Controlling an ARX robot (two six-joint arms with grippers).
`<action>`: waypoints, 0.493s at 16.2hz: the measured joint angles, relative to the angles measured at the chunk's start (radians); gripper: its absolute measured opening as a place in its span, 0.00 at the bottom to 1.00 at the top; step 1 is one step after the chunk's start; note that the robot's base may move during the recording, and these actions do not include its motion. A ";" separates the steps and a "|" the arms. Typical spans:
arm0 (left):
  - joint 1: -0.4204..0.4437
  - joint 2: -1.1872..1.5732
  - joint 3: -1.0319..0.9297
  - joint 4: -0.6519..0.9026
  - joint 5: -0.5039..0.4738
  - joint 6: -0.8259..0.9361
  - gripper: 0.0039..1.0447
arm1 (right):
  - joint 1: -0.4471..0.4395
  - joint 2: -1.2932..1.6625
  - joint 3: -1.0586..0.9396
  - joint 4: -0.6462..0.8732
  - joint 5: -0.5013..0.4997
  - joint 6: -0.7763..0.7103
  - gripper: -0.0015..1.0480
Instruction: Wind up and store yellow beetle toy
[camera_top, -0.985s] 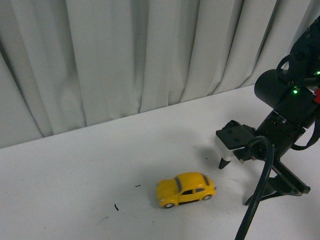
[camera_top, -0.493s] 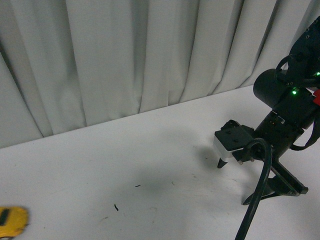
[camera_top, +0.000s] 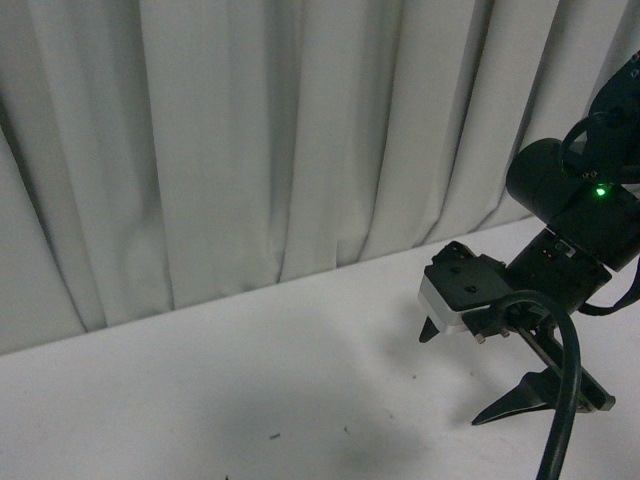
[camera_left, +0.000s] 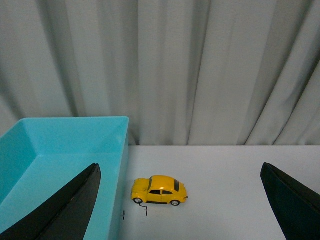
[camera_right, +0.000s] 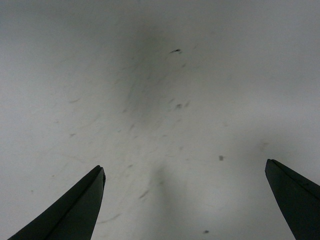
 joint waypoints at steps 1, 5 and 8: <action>0.000 0.000 0.000 0.000 0.000 0.000 0.94 | 0.008 -0.090 0.021 0.007 -0.038 0.000 0.94; 0.000 0.000 0.000 0.000 0.000 0.000 0.94 | 0.060 -0.399 0.016 0.083 -0.108 -0.004 0.94; 0.000 0.000 0.000 0.000 0.000 0.000 0.94 | 0.082 -0.546 -0.024 0.080 -0.117 -0.005 0.94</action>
